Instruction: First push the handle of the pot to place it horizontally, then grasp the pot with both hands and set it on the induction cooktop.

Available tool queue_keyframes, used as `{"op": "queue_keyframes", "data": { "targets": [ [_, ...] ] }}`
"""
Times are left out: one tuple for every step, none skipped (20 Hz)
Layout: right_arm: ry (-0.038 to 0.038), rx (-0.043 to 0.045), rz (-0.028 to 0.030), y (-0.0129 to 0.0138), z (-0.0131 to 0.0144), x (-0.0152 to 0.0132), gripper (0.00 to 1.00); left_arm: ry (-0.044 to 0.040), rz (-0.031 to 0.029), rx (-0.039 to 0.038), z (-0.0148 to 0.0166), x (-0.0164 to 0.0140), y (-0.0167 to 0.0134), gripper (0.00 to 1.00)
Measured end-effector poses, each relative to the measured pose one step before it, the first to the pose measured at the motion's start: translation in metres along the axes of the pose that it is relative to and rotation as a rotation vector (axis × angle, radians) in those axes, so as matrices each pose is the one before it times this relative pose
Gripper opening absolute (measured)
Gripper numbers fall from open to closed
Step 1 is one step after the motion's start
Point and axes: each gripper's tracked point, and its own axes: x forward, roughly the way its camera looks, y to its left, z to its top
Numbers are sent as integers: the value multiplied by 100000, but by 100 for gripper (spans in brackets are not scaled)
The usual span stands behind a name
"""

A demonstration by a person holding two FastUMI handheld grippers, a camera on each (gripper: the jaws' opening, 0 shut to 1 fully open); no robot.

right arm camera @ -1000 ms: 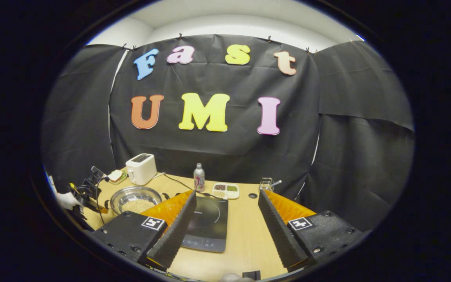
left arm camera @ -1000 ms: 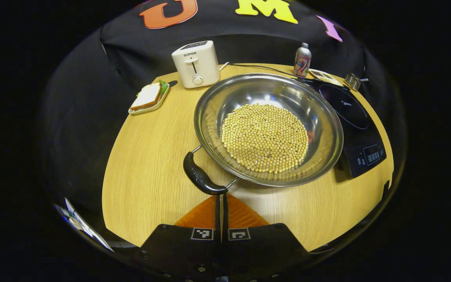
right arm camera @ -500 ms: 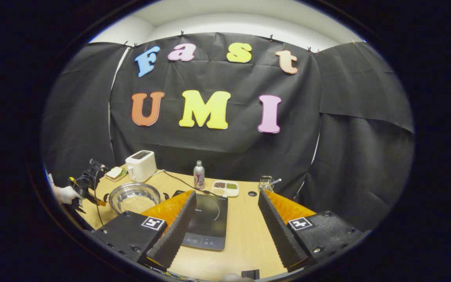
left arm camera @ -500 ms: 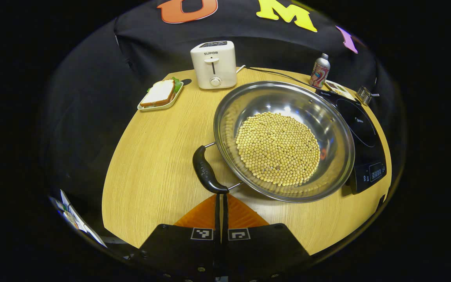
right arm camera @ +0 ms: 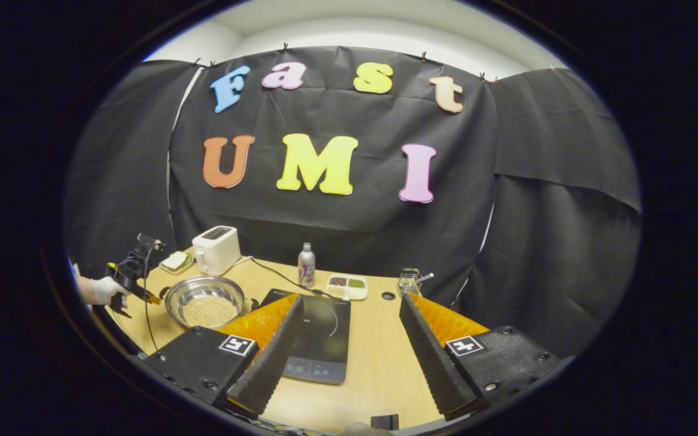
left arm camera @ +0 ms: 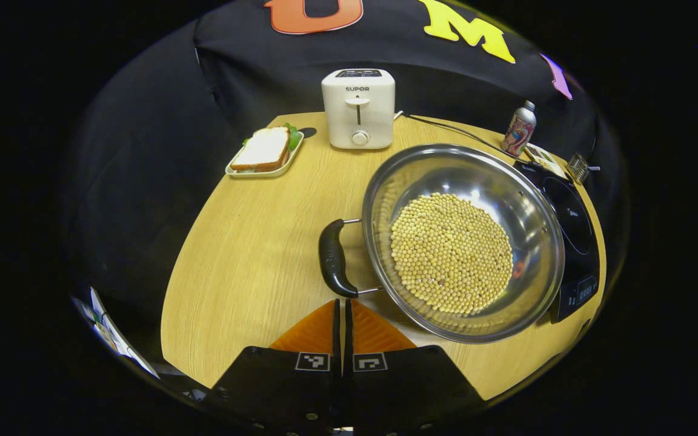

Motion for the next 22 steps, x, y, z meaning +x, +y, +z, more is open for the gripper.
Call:
{"op": "queue_keyframes", "data": {
  "targets": [
    [324, -101, -132, 28, -192, -10, 100, -1607, 1234, 13, 694, 207, 596, 0],
    [326, -36, -144, 59, -80, -59, 99, -404, -166, -195, 468, 177, 233, 0],
    [454, -48, -43, 117, -79, 1, 100, 9, 795, -404, 272, 299, 354, 0],
    [439, 12, -76, 112, -76, -23, 100, 1003, 796, -371, -36, 260, 381, 0],
    [486, 34, -39, 89, -143, 26, 100, 1341, 279, -438, -238, 254, 206, 0],
    [366, -304, 330, 183, -24, -21, 99, 1057, 157, -724, -338, -6, 4, 0],
    [143, -451, -83, 78, 61, -118, 100, 878, -374, -546, -282, 73, -100, 0],
    [-3, -342, -102, -23, 114, -67, 100, 776, -1508, -1246, -458, -42, -407, 10],
    [-99, -135, -181, 70, 51, 35, 100, 813, -1860, -862, -375, -145, -630, 0],
    [28, -65, -80, -6, 46, 5, 100, 763, -607, -121, -465, -200, -281, 9],
    [-108, 65, 34, -4, -6, -34, 100, -57, -829, 340, -251, -173, -347, 10],
    [42, 157, 128, 29, 78, -6, 99, -366, -1165, 707, 55, 115, -411, 0],
    [398, 18, 452, 143, -176, 43, 100, -445, 260, 221, 325, 107, 65, 0],
    [523, -30, 313, 75, -128, 4, 99, -138, 30, -404, 216, 77, -30, 0],
    [-61, -8, 291, 112, -39, -79, 99, 380, -16, -481, 204, 176, 39, 0],
    [-124, -188, -54, -2, 23, -54, 99, -82, 253, -179, 218, 129, 141, 0],
    [242, -282, -85, -100, -138, -95, 100, 70, 185, -550, 189, 237, 135, 0],
    [64, -82, -111, -54, 28, -95, 100, -63, -13, -1719, 399, 322, 166, 0],
    [129, -96, -224, -41, -83, -33, 100, 161, -750, -1496, 354, 188, 16, 0],
    [405, -158, -475, -173, -101, -17, 100, -424, 135, -1684, 390, 189, 371, 0],
    [479, 15, -199, -130, -170, -67, 100, -147, 532, -1151, 368, 254, 296, 0],
    [433, 269, 150, 9, -33, -71, 99, 329, 405, -497, 171, 107, 235, 0]
  ]
}}
